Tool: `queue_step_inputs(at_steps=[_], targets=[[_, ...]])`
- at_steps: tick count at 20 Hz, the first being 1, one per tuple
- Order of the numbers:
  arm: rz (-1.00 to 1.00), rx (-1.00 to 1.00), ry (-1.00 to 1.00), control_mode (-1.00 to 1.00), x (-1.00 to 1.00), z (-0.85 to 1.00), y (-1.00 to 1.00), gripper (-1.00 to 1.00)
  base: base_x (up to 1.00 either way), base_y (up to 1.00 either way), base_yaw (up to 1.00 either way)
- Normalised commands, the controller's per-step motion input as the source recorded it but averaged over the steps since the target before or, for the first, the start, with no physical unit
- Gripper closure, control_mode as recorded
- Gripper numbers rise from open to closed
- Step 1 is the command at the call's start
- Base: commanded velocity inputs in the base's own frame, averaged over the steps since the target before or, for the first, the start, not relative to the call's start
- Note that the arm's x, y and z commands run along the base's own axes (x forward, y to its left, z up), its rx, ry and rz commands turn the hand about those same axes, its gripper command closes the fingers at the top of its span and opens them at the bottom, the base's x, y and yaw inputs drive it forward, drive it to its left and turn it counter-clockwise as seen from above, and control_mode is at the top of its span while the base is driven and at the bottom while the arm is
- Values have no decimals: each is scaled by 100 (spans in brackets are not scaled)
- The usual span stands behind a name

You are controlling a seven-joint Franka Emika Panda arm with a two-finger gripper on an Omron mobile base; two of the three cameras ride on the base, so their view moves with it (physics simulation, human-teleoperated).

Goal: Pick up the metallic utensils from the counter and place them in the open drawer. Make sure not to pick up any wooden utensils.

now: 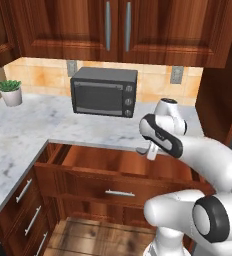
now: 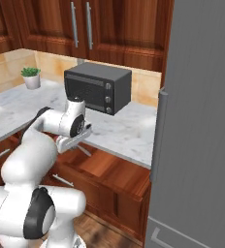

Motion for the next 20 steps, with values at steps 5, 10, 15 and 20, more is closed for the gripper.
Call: queue_step_inputs(at_steps=[5, 10, 15, 20], targets=[[0, -2, -1, -100, 79, -42, 4, 100, 0, 0, 0], [1, -5, 0, -100, 56, -64, 0, 100, 0, 0, 0], [1, -3, -1, -100, 47, -48, 0, 100, 0, 0, 0], [2, -1, 0, -100, 15, -39, 0, 100, 0, 0, 0]])
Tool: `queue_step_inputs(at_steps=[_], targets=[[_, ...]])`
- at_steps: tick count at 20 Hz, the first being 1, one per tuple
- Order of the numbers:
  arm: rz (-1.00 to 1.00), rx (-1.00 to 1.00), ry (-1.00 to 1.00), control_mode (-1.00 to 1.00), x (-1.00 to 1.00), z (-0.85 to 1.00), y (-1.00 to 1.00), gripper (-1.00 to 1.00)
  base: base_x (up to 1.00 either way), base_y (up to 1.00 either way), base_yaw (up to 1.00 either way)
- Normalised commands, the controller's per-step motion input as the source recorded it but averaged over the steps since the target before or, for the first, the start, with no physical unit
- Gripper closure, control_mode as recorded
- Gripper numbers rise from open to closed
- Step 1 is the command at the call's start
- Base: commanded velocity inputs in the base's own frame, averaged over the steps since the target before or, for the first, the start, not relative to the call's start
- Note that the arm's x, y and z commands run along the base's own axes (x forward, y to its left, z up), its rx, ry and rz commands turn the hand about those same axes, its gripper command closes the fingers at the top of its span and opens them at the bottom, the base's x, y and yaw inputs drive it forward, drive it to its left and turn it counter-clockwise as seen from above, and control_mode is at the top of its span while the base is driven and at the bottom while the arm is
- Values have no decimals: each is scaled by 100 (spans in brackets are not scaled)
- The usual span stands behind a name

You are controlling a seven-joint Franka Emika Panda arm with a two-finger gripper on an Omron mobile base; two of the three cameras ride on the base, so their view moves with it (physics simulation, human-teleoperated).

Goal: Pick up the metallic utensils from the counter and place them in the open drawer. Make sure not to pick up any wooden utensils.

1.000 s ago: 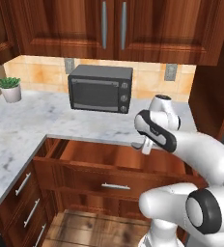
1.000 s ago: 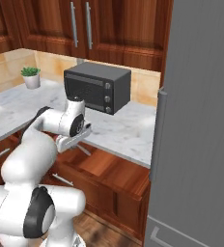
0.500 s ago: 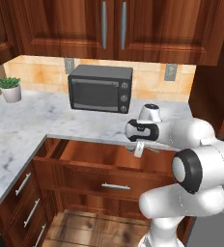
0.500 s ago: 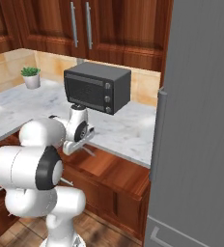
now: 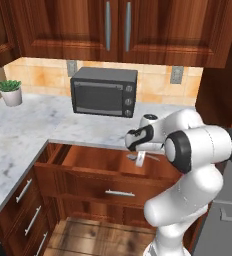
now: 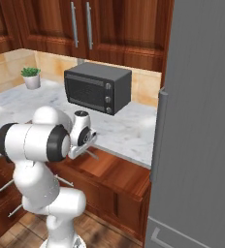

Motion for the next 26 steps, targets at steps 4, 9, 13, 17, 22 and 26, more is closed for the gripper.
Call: queue_step_inputs(at_steps=[4, 9, 13, 17, 22, 26], targets=[[2, -1, 0, -100, 25, -47, 0, 100, 0, 0, 0], [0, 0, -1, -100, 51, -24, 0, 100, 0, 0, 0], [0, 0, 0, -100, 47, -34, 0, 100, 0, 0, 0], [1, 0, 0, -100, 42, -46, 0, -100, 0, 0, 0], [1, 0, -1, -100, 39, -30, -2, -100, 0, 0, 0], [0, 1, -2, -100, 15, 0, -9, -100, 0, 0, 0]])
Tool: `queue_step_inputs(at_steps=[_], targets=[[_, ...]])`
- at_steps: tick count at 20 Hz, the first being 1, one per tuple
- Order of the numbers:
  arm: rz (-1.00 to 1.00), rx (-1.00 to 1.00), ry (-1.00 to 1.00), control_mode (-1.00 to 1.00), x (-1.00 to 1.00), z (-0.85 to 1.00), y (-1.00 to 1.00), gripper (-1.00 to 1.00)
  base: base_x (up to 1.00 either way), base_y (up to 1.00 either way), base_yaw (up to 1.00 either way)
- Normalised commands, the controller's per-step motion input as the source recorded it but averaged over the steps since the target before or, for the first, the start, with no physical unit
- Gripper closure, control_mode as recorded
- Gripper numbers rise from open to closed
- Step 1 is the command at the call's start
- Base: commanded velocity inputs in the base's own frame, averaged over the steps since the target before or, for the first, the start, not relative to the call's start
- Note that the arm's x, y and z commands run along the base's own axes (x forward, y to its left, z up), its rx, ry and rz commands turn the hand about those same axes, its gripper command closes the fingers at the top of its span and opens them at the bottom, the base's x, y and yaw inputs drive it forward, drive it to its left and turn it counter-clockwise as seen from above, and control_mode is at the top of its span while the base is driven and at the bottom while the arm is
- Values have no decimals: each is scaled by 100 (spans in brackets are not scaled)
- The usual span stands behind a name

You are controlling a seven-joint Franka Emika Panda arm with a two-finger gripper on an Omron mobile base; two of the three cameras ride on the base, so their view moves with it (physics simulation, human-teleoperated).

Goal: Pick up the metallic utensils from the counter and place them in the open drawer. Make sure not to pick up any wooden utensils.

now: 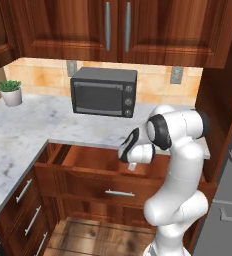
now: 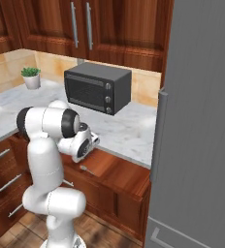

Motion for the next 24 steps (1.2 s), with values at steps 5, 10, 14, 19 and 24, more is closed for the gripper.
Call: queue_step_inputs(at_steps=[5, 10, 14, 19, 24], targets=[[-2, 8, -8, -100, -82, 81, -12, -100, 0, 0, 0], [-1, 1, 7, -100, -69, 35, 21, -100, 0, 0, 0], [-2, -8, 32, -100, -9, 30, 51, -100, 0, 0, 0], [-2, -11, 26, -100, 0, 52, 38, -100, 0, 0, 0], [0, 0, 4, -100, 0, -24, 0, -100, 0, 0, 0]])
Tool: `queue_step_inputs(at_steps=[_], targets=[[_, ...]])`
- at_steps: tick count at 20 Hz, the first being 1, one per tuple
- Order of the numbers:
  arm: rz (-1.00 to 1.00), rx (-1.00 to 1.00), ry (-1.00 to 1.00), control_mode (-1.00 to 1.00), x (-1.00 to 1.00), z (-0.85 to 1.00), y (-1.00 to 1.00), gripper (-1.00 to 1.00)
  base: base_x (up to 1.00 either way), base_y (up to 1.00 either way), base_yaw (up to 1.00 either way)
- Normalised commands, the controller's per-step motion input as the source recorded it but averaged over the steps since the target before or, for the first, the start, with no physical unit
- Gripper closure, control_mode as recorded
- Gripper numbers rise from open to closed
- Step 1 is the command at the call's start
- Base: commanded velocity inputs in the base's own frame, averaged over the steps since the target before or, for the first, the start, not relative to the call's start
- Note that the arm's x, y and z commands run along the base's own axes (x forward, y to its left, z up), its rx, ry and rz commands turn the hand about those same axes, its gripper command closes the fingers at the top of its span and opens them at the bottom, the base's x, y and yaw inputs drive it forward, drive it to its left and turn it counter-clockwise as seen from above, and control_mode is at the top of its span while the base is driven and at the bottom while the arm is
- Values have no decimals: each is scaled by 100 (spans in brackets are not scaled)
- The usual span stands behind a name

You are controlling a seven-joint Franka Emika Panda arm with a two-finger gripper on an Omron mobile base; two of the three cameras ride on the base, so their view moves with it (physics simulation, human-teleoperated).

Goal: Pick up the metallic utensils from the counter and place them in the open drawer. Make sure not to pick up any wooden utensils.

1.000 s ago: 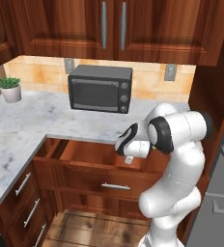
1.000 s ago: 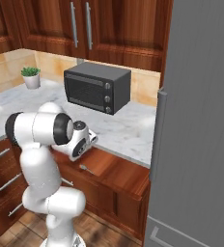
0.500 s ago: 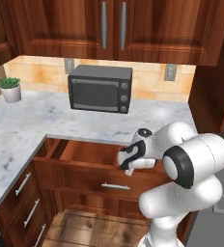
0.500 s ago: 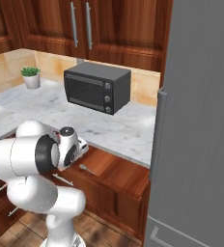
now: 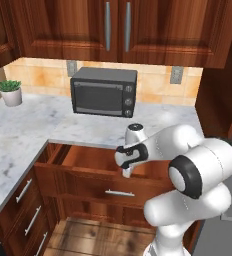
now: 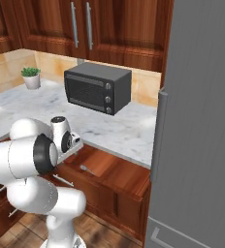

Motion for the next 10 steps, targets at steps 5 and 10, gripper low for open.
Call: queue_step_inputs(at_steps=[5, 10], targets=[[0, 0, 10, -100, 5, -50, 0, -100, 0, 0, 0], [0, 0, 3, -100, 14, -26, 0, -100, 0, 0, 0]])
